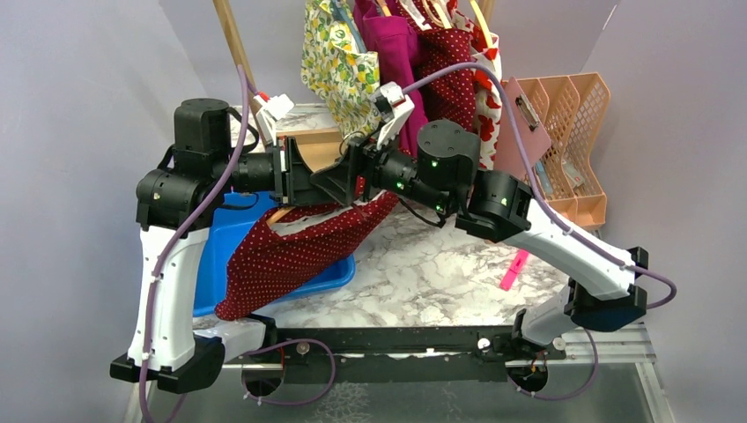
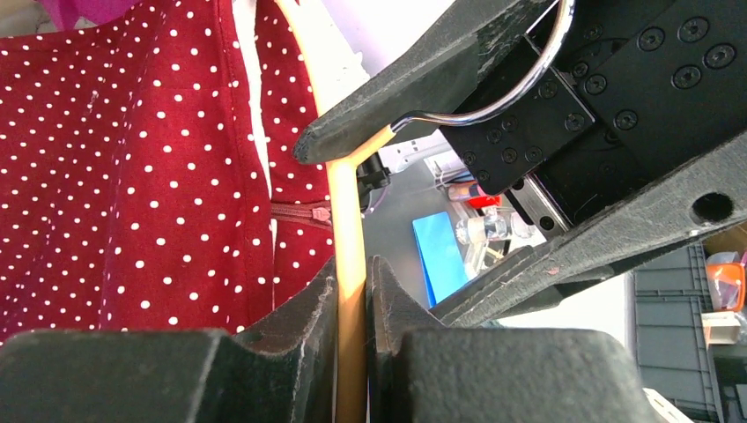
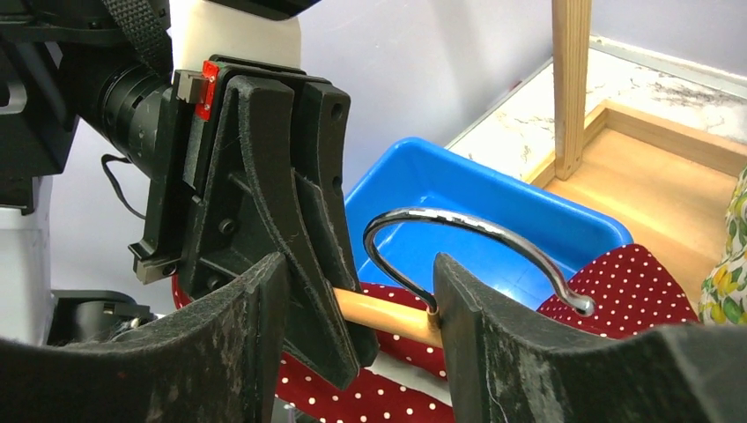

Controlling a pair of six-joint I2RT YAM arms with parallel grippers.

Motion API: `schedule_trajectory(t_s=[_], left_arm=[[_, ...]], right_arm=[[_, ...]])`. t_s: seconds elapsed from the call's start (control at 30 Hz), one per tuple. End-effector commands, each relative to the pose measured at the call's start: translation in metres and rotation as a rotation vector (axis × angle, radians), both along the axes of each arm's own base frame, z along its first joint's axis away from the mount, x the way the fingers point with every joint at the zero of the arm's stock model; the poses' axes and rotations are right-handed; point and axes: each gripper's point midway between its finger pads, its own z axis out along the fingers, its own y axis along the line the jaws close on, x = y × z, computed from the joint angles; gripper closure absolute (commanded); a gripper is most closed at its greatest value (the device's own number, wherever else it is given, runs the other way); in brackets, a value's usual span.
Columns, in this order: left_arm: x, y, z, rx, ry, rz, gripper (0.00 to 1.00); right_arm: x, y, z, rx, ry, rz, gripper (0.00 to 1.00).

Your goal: Remove the skirt from the hanger

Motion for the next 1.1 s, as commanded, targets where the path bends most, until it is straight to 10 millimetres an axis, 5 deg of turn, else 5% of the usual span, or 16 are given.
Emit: schedule_trajectory(t_s=[0.0,0.27,0.67,0.83,0.97,1.07], left_arm=[[-0.002,0.003,0.019,-0.015,-0.144,0.014,1.0],[0.005,0.005,0.016,0.002,-0.142,0.045,1.0],[0.001,0.002,0.018,-0.013,-0.134,0.013,1.0],[0.003,0.002,0.018,-0.011,-0.137,0.017,1.0],[0.005,0.002,0.018,-0.01,-0.137,0.015,1.0],[0.01,0.002,0.019,0.0,-0.148,0.026,0.98]], right_arm=[[0.02,-0.04,0.01,0.022,0.008,-0.181,0.36],[0.019,-0.056,0.014,0.009,-0.031,-0.202,0.24],[0.043,-0.017,-0.017,-0.115,-0.027,-0.233,0.43],[0.047,-0.011,-0.027,-0.134,-0.02,-0.254,0.59],[0.049,-0.018,-0.035,-0.139,0.007,-0.296,0.97],[0.049,-0.03,-0.037,-0.135,0.056,-0.344,0.99]])
